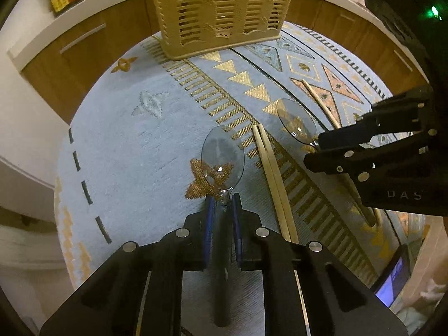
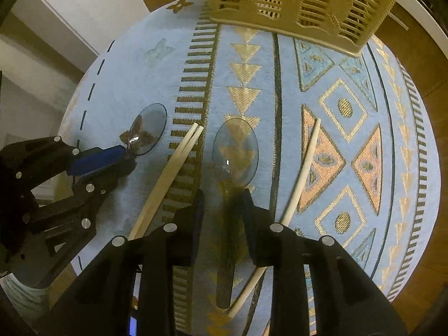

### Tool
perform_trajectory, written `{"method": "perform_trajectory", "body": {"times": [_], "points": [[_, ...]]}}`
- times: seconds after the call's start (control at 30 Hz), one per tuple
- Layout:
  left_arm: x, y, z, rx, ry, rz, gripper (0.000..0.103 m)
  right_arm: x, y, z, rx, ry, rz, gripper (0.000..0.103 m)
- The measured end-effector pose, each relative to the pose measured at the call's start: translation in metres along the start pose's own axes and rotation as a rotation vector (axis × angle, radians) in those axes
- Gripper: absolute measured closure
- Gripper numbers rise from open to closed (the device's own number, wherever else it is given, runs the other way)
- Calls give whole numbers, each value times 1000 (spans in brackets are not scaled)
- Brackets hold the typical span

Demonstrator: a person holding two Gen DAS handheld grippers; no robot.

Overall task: Organize utensils
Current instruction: 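Lift the spoon with the left tool while the right tool carries its spoon to the caddy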

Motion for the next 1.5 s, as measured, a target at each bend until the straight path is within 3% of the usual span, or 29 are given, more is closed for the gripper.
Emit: {"method": "perform_trajectory", "body": {"times": [0.1,0.27,0.33,0.47,0.6,0.83,1.03,1.17,1.3,1.5], "points": [[-5,0,-1,2,-31,16,86,5,-1,-3,-20,27,-51,92],[-12,-1,2,18,-66,48,86,7,1,-10,-34,38,-37,93],[-12,-1,3,22,-72,63,93,6,2,-13,-46,38,-19,93],[-6,3,5,-12,-20,34,93,-13,20,-27,-113,32,14,93],[2,25,10,-167,56,-35,93,-24,43,-39,-250,57,60,93],[11,86,29,-521,158,-136,93,-41,89,-50,-475,45,117,93],[27,121,65,-747,225,-186,93,-55,147,-43,-716,34,90,93],[34,141,88,-867,263,-213,93,-60,188,-38,-961,5,28,93],[36,156,108,-993,269,-220,93,-64,206,-24,-1069,-26,-10,93],[35,160,123,-1088,270,-155,93,-93,218,16,-1163,-60,-53,93]]}}
Point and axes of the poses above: each gripper's, at about its wrist camera, not at the fingertips, and y roughly against the way its jaws point, x to its left, z to its top, the point moved 1 cm from there along -y, roughly the way its jaws point
